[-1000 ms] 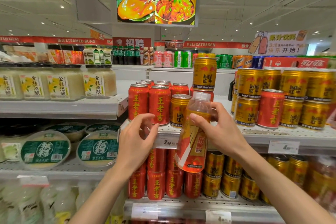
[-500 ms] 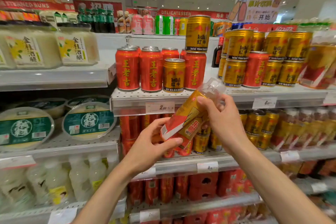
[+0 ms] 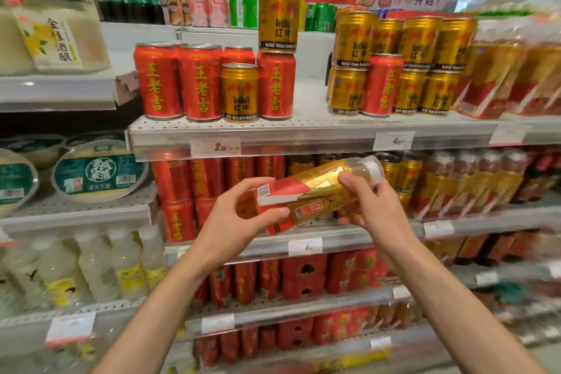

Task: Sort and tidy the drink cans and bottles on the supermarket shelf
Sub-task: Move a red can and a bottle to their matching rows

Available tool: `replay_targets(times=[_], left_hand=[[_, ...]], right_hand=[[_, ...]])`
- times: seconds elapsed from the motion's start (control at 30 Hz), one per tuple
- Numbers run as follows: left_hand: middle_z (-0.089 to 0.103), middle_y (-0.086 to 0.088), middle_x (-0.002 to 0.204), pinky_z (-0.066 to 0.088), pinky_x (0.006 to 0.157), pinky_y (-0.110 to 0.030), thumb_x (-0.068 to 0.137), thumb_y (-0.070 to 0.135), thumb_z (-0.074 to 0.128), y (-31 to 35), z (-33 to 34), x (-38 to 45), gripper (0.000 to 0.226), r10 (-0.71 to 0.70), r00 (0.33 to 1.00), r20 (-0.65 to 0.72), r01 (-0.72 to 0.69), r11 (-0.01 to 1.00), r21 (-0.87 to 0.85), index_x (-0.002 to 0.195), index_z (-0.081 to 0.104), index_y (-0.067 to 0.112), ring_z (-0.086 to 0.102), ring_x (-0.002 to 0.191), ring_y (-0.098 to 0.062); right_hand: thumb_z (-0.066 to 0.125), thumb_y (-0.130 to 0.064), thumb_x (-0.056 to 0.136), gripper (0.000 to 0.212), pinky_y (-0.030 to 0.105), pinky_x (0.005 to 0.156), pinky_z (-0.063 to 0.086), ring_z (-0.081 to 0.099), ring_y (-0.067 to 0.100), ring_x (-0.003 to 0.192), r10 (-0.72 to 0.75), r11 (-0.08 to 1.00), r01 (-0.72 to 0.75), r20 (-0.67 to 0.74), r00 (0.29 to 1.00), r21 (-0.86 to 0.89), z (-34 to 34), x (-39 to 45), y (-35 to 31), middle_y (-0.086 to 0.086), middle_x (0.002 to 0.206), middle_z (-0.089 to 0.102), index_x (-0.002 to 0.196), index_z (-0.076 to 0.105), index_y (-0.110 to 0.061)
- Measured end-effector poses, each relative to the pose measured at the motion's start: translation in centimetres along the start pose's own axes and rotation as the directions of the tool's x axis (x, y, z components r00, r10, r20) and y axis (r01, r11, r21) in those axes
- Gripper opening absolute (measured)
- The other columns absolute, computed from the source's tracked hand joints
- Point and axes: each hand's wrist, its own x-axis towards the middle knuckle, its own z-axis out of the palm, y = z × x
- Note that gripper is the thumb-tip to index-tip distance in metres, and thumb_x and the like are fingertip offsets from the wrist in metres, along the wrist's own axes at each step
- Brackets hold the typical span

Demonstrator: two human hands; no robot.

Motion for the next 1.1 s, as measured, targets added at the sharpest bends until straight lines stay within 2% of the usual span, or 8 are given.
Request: replay_targets(times=[0.17,0.33,0.43,0.5,0.6,0.7,0.93,1.1], left_hand=[[0.075,0.013,0.117,0.058,0.099,-0.043,0.067,0.054,0.085,3.4,7.1,1.2,0.059,0.036,0.998,-0.043,-0.035,0.999,0.026,0.122,0.068,0.04,0.07,0.111,-0.008],[0.077,0.007,0.116,0.059,0.097,-0.048,0.068,0.05,0.085,6.3,16.9,3.3,0.059,0.04,0.996,-0.074,-0.042,0.999,-0.021,0.123,0.069,0.037,0.073,0.109,-0.014],[0.077,0.007,0.114,0.06,0.095,-0.046,0.066,0.051,0.086,7.8,21.8,5.3,0.058,0.035,0.998,-0.061,-0.037,0.999,-0.032,0.121,0.07,0.039,0.073,0.108,-0.014],[0.077,0.011,0.113,0.062,0.09,-0.035,0.066,0.051,0.087,8.9,24.1,6.8,0.059,0.055,0.998,-0.044,-0.056,0.998,-0.022,0.121,0.07,0.037,0.073,0.106,-0.01],[0.076,0.017,0.111,0.061,0.082,-0.023,0.071,0.049,0.089,10.7,26.6,9.3,0.057,0.081,0.997,-0.007,-0.081,0.997,-0.016,0.123,0.068,0.039,0.072,0.104,-0.004],[0.074,0.022,0.112,0.06,0.081,-0.02,0.07,0.057,0.083,12.1,28.1,12.1,0.056,0.119,0.993,0.02,-0.12,0.992,0.031,0.122,0.065,0.045,0.069,0.103,0.006],[0.074,0.016,0.116,0.064,0.087,-0.04,0.069,0.063,0.08,13.7,31.8,17.9,0.059,0.247,0.968,0.035,-0.247,0.969,-0.007,0.122,0.066,0.042,0.07,0.108,-0.004],[0.072,0.019,0.116,0.065,0.085,-0.039,0.068,0.068,0.077,14.2,34.4,20.6,0.056,0.308,0.951,0.035,-0.309,0.951,0.029,0.118,0.064,0.048,0.069,0.109,-0.004]], right_hand=[[0.073,-0.063,0.076,0.062,0.041,0.081,0.059,0.071,0.016,0.1,-0.018,1.0,0.018,0.005,1.0,0.003,-7.9,1.5,-0.2,0.003,0.113,0.072,0.119,0.058,-0.021],[0.075,-0.073,0.06,0.082,0.054,0.096,0.055,0.07,0.022,0.106,-0.036,0.999,0.036,-0.011,0.999,0.033,-17.7,4.0,-0.6,0.002,0.116,0.072,0.122,0.057,-0.023],[0.077,-0.069,0.063,0.083,0.048,0.087,0.06,0.072,0.024,0.104,-0.031,0.997,0.033,-0.021,0.999,0.072,-22.8,5.4,-1.1,0.004,0.117,0.072,0.126,0.057,-0.02],[0.076,-0.065,0.067,0.076,0.041,0.076,0.061,0.073,0.023,0.101,-0.045,0.995,0.045,-0.006,0.999,0.089,-25.4,6.4,-1.7,0.006,0.115,0.072,0.125,0.058,-0.019],[0.074,-0.064,0.071,0.068,0.044,0.085,0.06,0.072,0.022,0.103,-0.062,0.993,0.062,0.005,0.998,0.099,-28.4,8.3,-2.9,0.004,0.114,0.073,0.124,0.06,-0.025],[0.072,-0.062,0.075,0.064,0.04,0.081,0.061,0.073,0.023,0.101,-0.083,0.991,0.084,-0.013,0.996,0.105,-30.3,10.2,-4.3,0.005,0.113,0.073,0.125,0.058,-0.023],[0.073,-0.064,0.073,0.068,0.042,0.084,0.061,0.076,0.02,0.096,-0.156,0.986,0.161,-0.1,0.983,0.048,-34.2,13.8,-7.6,0.004,0.112,0.075,0.126,0.057,-0.024],[0.07,-0.055,0.084,0.057,0.03,0.067,0.058,0.077,0.017,0.084,-0.212,0.975,0.22,-0.153,0.965,0.034,-36.4,15.6,-8.8,0.006,0.109,0.074,0.124,0.057,-0.016]])
